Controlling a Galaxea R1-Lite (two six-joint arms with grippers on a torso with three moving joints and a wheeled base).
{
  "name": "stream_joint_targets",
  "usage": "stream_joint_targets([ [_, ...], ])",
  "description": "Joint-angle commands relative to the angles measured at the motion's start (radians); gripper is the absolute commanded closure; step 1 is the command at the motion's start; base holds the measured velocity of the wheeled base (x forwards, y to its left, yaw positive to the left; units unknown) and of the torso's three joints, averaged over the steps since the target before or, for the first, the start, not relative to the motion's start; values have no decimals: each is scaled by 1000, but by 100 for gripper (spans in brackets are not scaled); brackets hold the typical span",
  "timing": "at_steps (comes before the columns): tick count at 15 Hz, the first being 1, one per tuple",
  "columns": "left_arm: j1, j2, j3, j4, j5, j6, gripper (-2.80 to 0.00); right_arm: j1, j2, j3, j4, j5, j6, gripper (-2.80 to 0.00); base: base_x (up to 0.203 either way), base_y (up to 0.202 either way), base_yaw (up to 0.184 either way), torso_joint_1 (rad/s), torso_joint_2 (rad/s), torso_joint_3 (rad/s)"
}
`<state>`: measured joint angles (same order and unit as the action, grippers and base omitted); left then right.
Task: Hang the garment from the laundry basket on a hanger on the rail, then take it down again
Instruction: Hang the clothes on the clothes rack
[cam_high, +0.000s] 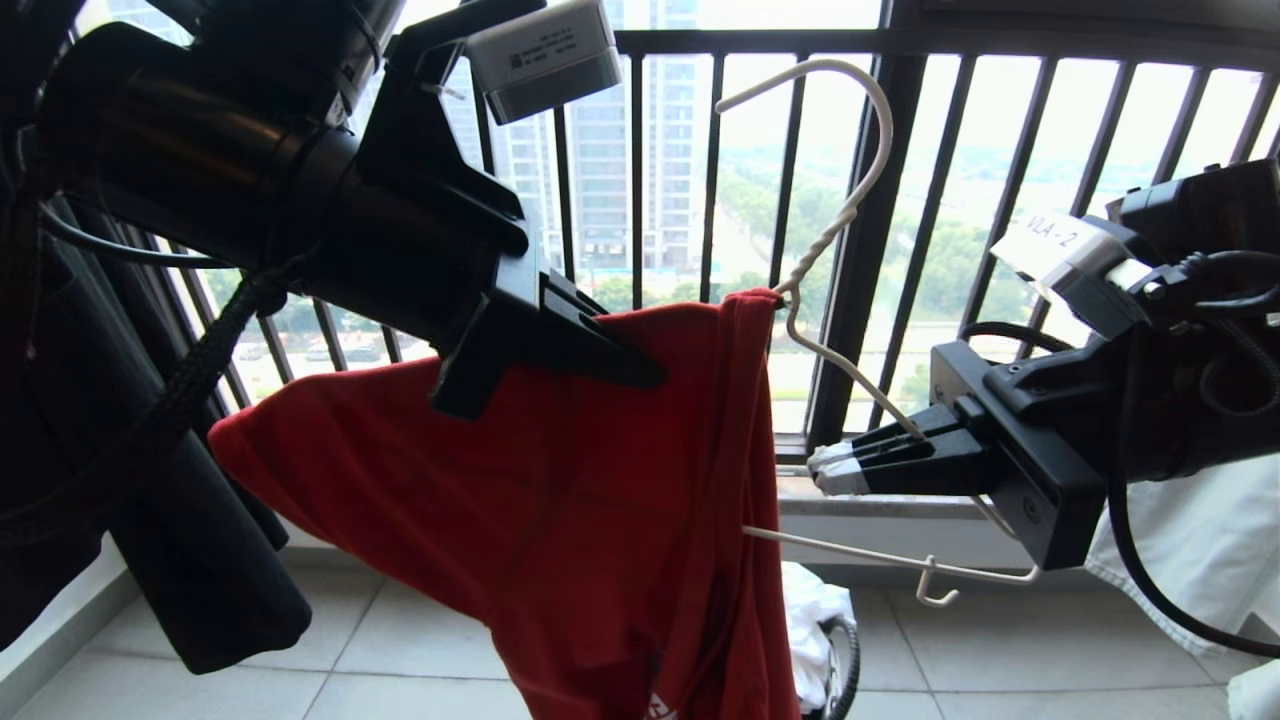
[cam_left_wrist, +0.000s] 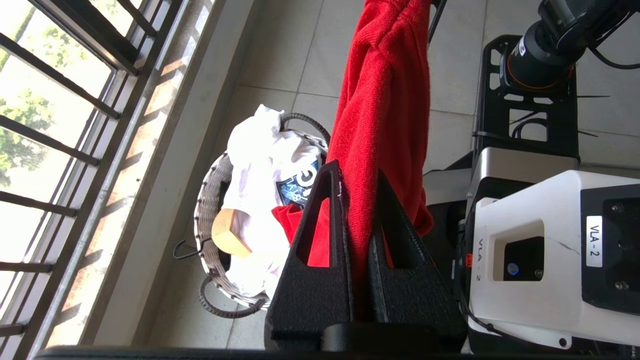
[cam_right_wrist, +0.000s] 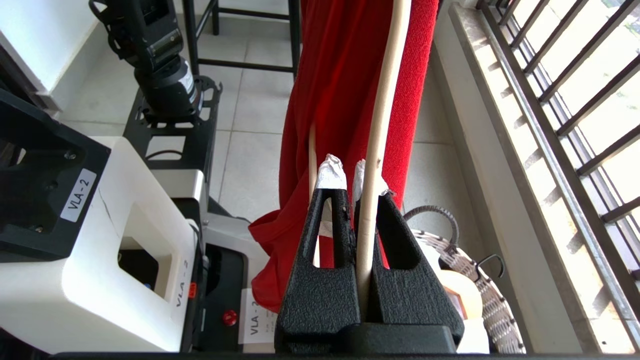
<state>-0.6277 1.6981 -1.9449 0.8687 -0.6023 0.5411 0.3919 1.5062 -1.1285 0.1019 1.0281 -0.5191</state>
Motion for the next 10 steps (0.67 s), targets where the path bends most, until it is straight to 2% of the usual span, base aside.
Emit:
stream_joint_targets([
  [1,0,2,1,-4,-2,2,0,1,2,1,-1,7,-4,0,0,0,0,0,0,0],
  [6,0,2,1,-5,-2,2,0,-1,2,1,-4,6,-6,0,0,0,0,0,0,0],
  [7,0,2,1,-5,-2,2,0,-1,3,4,-14,6,-7,-280,0,0,0,0,0,0],
  [10,0,5,1,-17,-1,2,0,-1,3,4,-19,7,-4,-280,0,0,0,0,0,0],
])
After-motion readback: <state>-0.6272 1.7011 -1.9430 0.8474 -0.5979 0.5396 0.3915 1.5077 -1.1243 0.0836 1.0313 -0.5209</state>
